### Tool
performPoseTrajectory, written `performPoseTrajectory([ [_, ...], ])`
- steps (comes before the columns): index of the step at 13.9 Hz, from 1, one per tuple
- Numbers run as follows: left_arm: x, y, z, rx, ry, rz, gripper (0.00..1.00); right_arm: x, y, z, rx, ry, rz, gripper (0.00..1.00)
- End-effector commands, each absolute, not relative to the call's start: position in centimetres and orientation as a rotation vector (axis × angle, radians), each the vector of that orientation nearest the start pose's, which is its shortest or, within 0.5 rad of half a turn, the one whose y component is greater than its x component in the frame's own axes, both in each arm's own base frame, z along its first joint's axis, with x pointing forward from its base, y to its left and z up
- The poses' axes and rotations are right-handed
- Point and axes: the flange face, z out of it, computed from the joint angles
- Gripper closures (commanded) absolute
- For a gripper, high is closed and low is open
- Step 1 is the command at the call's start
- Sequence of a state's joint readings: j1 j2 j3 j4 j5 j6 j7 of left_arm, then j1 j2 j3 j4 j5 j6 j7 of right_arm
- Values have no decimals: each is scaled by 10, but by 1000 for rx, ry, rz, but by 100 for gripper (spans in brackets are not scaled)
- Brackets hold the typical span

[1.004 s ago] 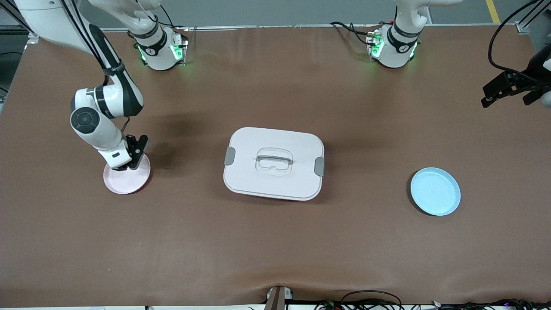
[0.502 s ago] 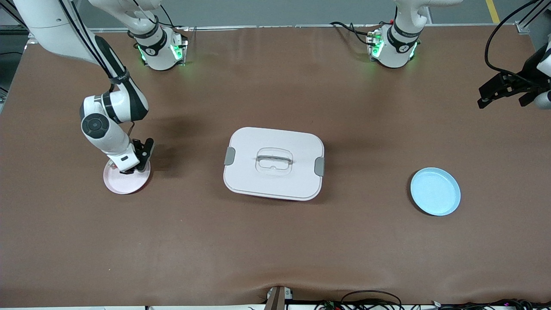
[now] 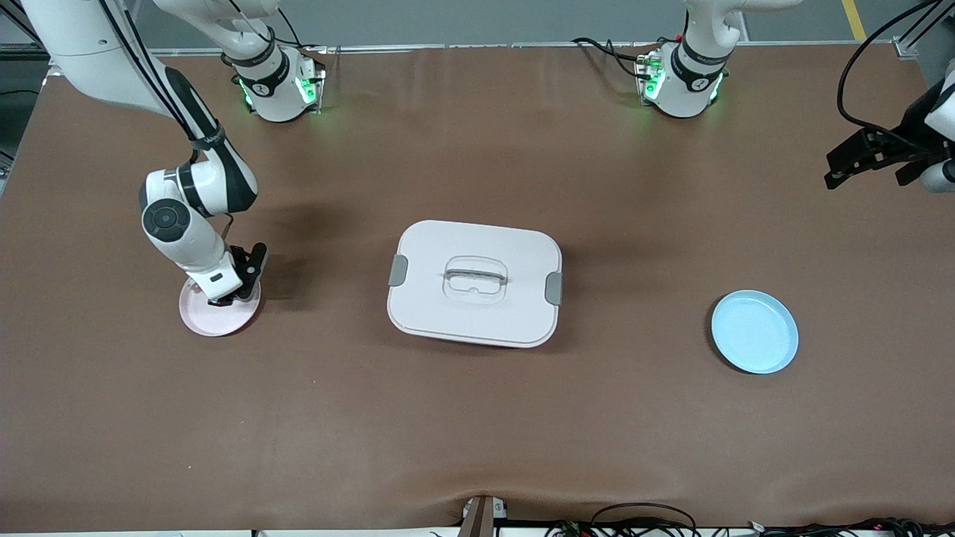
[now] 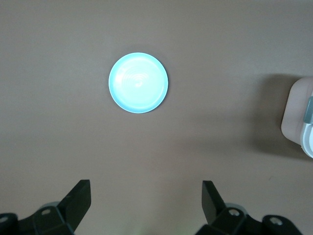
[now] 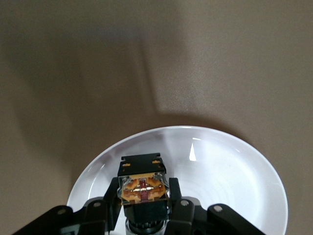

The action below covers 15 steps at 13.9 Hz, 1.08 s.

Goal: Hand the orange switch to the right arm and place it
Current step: 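Lower the switch onto the white plate with the right gripper, then open the right gripper and raise it away from the plate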

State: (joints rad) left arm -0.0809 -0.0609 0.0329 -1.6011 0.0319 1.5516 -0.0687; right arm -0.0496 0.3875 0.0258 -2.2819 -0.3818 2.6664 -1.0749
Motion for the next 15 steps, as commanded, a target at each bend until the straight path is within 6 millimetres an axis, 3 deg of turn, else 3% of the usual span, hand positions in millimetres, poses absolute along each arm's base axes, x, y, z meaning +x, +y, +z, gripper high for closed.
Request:
performPoseTrajectory([
  [1, 535, -26, 643, -3116, 6, -40, 0, 535, -11, 179, -2528, -2098, 148, 45],
  [2, 535, -25, 644, -3115, 4, -45, 0, 537, -12, 183, -2534, -2099, 145, 13],
  [3, 537, -26, 642, -3115, 6, -43, 0, 538, -13, 190, -2539, -2099, 158, 0],
  [5, 539, -27, 646, -3120, 7, -71, 0, 543, -15, 216, -2566, -2075, 207, 0],
  [7, 540, -27, 646, -3121, 7, -71, 0, 551, -20, 238, -2679, -1911, 287, 0],
  [12, 546, -27, 642, -3122, 7, -71, 0, 562, -15, 270, -3100, -1089, 268, 0],
  [15, 545, -30, 643, -3126, 12, -69, 0, 564, -14, 280, -3189, -625, 186, 0],
])
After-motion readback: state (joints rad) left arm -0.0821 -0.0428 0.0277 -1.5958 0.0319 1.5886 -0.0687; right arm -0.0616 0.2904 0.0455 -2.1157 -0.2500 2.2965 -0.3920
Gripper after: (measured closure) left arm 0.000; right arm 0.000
